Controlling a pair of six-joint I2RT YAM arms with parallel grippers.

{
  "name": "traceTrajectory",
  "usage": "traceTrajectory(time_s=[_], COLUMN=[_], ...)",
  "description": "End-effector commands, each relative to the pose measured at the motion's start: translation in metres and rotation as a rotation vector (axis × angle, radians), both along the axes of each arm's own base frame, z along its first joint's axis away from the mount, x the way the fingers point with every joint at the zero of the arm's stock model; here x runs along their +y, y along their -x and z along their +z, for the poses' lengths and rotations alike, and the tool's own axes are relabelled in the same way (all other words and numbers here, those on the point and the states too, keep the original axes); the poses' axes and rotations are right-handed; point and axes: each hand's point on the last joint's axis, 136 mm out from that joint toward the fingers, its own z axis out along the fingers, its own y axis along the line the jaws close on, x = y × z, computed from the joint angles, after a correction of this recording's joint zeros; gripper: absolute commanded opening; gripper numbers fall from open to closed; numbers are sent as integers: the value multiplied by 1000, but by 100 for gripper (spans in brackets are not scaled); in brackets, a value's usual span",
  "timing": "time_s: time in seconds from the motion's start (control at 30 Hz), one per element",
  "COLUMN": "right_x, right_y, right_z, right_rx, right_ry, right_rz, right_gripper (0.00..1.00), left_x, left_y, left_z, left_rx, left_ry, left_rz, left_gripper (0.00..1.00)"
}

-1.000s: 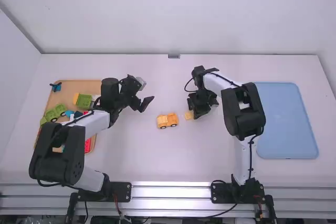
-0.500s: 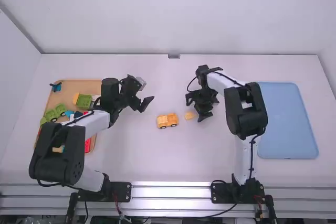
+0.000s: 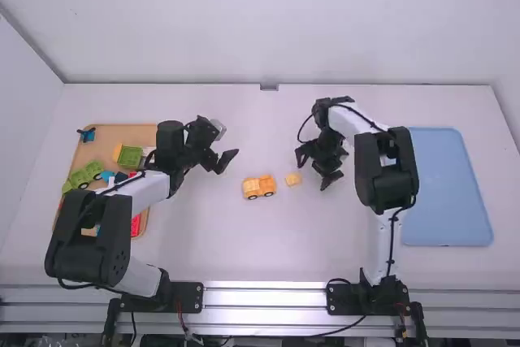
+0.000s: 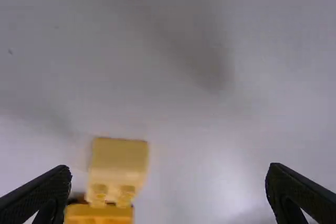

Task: Assemble lego blocks to make yellow taxi

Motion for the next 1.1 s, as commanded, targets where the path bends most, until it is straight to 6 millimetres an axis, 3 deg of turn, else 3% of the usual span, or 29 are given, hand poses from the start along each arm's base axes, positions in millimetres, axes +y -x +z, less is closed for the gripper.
traceTrajectory(time_s=[0.0,0.1,0.2,0.27,0.47,0.6,0.7,0.83,0.9,1.07], right_x=[-9,-5,1,1,2,14,35,49,58,72], right_y=[-27,-51,-71,-87,-166,-191,-201,-197,-188,-144], right_z=[22,62,87,99,130,138,143,143,139,123], right_rx=[-102,-221,-336,-405,-684,-786,-875,-913,-919,-872], right_ry=[75,41,29,68,326,359,328,248,173,-103], right_rz=[137,427,681,816,1212,1409,1507,1612,1701,2025], right_gripper=[99,99,96,95,98,98,99,98,98,99], left_x=[-3,-3,-3,-2,-2,-2,-2,-3,-3,-3], left_y=[3,3,3,3,3,2,1,1,1,0], left_z=[-3,-3,-4,-4,-3,-3,-1,0,0,2], left_rx=[7,8,11,11,9,7,-27,-43,-41,-57], left_ry=[0,0,0,-2,-1,-1,-30,-41,-40,-39], left_rz=[-16,-15,-15,-13,-13,-11,-32,-42,-43,-43], left_gripper=[99,99,99,99,99,99,99,99,99,99])
